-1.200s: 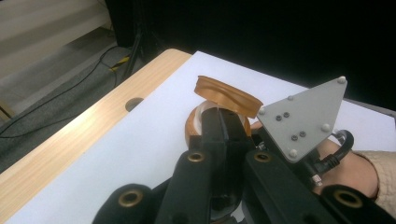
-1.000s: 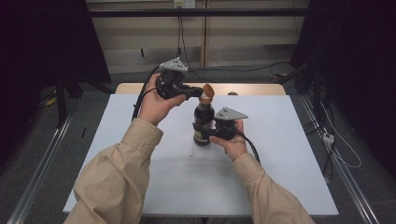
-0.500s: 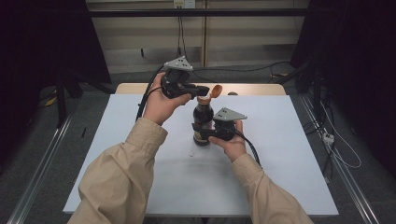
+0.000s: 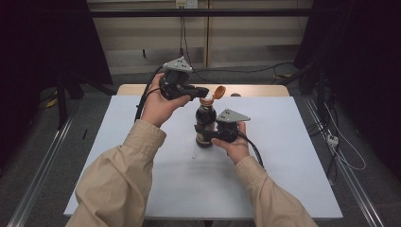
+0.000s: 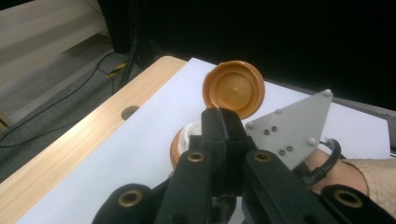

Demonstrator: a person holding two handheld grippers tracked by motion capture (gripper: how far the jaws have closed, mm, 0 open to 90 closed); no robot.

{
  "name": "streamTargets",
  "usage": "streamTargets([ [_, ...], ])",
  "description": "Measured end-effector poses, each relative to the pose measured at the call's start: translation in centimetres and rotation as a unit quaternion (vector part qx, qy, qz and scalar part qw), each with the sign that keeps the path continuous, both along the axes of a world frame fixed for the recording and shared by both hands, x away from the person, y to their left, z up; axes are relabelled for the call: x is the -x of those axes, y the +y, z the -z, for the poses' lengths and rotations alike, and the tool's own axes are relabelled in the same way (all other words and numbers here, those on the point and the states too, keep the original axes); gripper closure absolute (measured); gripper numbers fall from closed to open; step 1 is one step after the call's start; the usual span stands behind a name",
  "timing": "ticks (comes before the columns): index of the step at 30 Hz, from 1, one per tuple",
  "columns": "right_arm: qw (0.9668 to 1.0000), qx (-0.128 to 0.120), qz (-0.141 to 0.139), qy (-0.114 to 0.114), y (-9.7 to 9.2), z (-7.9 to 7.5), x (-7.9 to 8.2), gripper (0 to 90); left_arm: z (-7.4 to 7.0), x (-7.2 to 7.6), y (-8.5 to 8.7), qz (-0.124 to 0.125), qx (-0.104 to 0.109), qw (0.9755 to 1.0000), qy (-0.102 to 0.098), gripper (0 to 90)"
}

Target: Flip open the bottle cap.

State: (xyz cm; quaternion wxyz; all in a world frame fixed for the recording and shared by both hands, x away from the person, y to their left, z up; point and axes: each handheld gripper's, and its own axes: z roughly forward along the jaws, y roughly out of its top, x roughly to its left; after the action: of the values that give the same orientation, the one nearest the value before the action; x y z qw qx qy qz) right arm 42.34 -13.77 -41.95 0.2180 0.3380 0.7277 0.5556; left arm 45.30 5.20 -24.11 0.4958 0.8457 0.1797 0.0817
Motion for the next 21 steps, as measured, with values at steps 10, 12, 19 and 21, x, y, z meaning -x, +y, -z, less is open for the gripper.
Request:
streamTargets([
  [10, 1.0000, -0.001, 0.004, 0.003, 0.0, 0.0, 0.1, 28.7, 0.4, 0.1, 0.9, -0.003, 0.000, 1.0000, 0.008, 90.0],
  [12, 1.0000, -0.001, 0.006, 0.006, 0.0, -0.1, 0.1, 28.5, 0.5, 0.1, 1.2, -0.004, 0.000, 1.0000, 0.008, 90.0],
  [19, 0.9998, -0.006, 0.010, 0.015, 0.0, 0.0, 0.1, 27.2, 1.0, 0.2, 2.1, -0.013, 0.000, 0.9998, 0.013, 85.0],
  [21, 0.9998, -0.005, 0.012, 0.016, 0.0, -0.1, 0.1, 26.9, 1.1, 0.3, 2.3, -0.015, -0.001, 0.9998, 0.014, 81.5],
])
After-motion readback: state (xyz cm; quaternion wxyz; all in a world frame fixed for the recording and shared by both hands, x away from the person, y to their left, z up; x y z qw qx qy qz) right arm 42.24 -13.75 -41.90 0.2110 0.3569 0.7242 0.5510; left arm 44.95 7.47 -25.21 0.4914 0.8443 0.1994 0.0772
